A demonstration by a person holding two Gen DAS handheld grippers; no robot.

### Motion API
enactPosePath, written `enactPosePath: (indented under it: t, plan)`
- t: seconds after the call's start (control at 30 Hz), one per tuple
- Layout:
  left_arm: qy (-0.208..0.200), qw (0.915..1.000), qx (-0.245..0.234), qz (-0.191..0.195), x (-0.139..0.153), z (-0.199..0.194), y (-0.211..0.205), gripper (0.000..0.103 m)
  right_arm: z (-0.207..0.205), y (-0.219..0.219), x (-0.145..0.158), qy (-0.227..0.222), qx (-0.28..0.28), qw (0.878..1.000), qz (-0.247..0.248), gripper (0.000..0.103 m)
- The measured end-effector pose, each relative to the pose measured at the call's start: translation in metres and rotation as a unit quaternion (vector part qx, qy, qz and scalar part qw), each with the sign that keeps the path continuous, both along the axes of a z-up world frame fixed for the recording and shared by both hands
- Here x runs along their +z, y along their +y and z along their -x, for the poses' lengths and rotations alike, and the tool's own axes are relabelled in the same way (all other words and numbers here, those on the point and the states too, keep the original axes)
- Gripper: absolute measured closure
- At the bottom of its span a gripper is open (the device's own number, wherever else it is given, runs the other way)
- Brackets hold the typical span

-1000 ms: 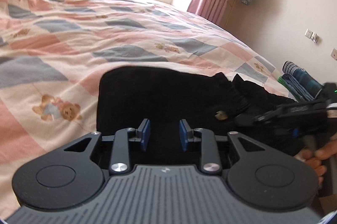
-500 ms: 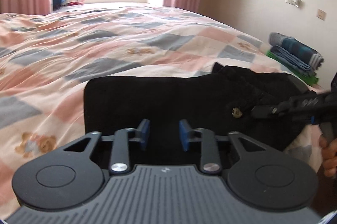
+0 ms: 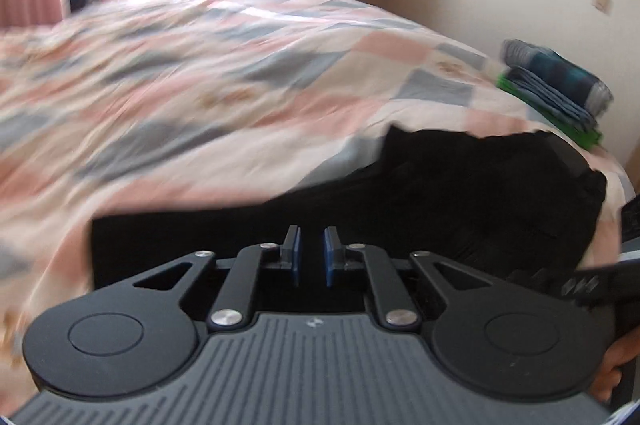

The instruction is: Fold clothes

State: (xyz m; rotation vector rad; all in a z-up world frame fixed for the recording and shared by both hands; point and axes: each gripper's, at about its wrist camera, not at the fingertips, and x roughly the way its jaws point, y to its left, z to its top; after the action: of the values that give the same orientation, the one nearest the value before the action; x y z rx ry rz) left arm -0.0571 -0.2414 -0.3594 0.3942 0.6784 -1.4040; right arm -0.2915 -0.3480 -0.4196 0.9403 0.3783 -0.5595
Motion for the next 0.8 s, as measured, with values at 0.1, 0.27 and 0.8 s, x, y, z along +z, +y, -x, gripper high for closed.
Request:
enactPosePath:
  t: [0.1, 0.27, 0.8]
  plan:
    - [-0.007, 0.9996, 0.028, -0.002, -0.004, -0.02, 0.009, 0.095, -0.008, -0.005, -0.004, 0.025, 0.002, 1.0, -0.003, 0.087]
    - [-0.017, 0.9992, 0.032, -0.015, -0.016, -0.03, 0.003, 0.099, 0.015, 0.009, 0.025, 0.082, -0.034, 0.995, 0.047, 0.059]
    - [0.126, 0.9904, 0.051, -0.023, -0.048, -0.108, -0.015, 0.1, -0.015, -0.014, -0.018, 0.159, -0.005, 0.979, 0.13, 0.094]
